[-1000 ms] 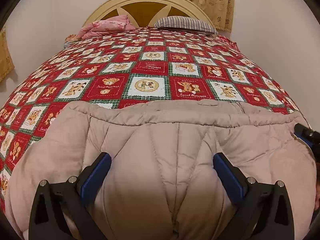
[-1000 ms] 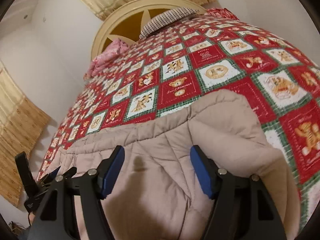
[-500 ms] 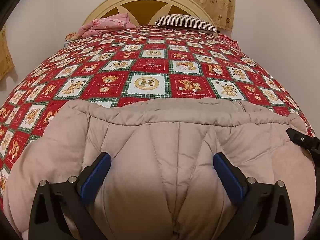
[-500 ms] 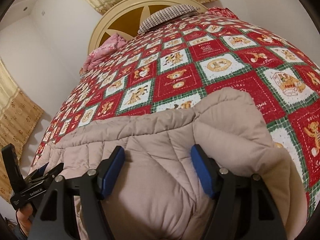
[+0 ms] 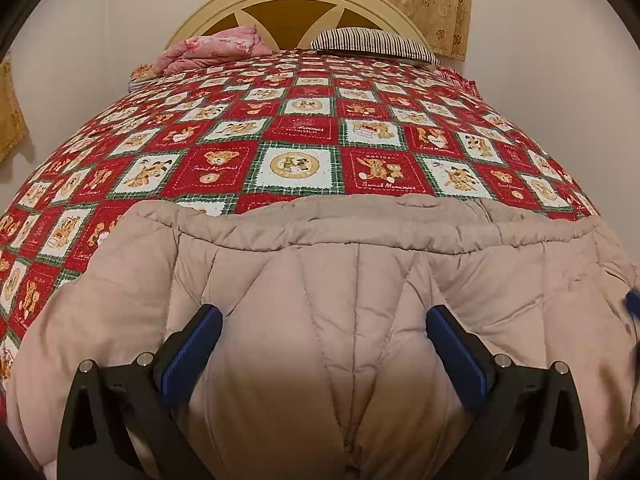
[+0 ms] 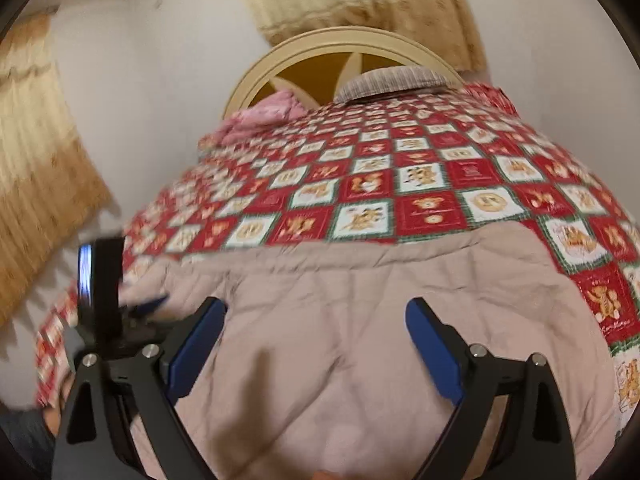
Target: Fold large clothes
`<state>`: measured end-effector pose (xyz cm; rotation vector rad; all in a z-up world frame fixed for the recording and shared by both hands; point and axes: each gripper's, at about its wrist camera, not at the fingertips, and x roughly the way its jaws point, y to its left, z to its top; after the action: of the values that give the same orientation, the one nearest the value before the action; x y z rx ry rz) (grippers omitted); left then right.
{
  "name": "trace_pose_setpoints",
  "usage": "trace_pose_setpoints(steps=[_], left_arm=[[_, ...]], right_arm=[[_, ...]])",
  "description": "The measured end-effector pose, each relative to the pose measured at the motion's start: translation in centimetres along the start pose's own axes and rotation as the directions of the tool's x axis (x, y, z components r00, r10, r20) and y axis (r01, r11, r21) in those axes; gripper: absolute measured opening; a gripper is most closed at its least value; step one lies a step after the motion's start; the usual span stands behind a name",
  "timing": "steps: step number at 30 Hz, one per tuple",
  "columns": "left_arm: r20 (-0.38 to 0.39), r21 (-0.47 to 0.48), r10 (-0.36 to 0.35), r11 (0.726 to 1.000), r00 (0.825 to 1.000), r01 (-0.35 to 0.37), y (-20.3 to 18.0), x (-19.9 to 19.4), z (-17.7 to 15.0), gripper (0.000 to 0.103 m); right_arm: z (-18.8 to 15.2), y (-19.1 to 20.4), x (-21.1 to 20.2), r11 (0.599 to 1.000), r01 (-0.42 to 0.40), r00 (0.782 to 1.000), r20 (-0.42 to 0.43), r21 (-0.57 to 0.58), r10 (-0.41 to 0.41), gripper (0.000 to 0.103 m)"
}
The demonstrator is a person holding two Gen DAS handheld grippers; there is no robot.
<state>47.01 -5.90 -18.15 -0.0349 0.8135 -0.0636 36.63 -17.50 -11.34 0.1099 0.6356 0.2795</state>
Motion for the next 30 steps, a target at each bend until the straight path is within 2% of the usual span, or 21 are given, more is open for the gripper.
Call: trace_pose_setpoints(steps=[3,7,13,19,21,24,27,30], left_arm=[[0.002,-0.005,-0.006,1.000,1.000,0.006,0.0,0.0,0.0,0.102],[0.001,-0.004,-0.004,1.000,1.000,0.004,0.1,0.0,0.0,0.102],[0.003,-0.003,-0.002,1.000,1.000,0.002,0.0,0.0,0.0,0.102],[-0.003,-0.021,-0.024,1.000,1.000,0.024,0.7,-1.4,-0.1,0.102],[0.005,-0.044,-0.042,0.998,0.999,0.043,2.2,-4.0,-0.9,0.102],[0.080,-0.039,-0.067,0.997,0.995,0.070,5.9,-9.8,-3.2,0.102],[0.155,-0.052,-0.022,0.998,0.988,0.030,10.8,-15.4,-7.3,0.102],[0.156,-0.103,0.029,0.995,0.987,-0.013,15.3,-18.3,-11.3,0.102]], right_arm=[[-1.2,0.4,1.7,0.999,0.042,0.998,-0.052,-0.026,-0.043,0.089],[-1.8,-1.1,3.0,0.999,0.029,0.996,-0.081,0.027,-0.027,0.088],[-2.4,0.4,4.3,0.992,0.111,0.986,-0.117,-0.062,-0.118,0.093],[-2.9,0.3,5.0,0.990,0.121,0.980,-0.154,-0.069,-0.130,0.096],[-3.1,0.3,5.1,0.990,0.124,0.978,-0.158,-0.072,-0.134,0.097],[-3.1,0.3,5.1,0.989,0.128,0.978,-0.159,-0.070,-0.138,0.097],[-3.1,0.4,5.2,0.988,0.133,0.976,-0.162,-0.073,-0.144,0.097],[-3.1,0.7,5.4,0.984,0.151,0.971,-0.171,-0.090,-0.165,0.098]])
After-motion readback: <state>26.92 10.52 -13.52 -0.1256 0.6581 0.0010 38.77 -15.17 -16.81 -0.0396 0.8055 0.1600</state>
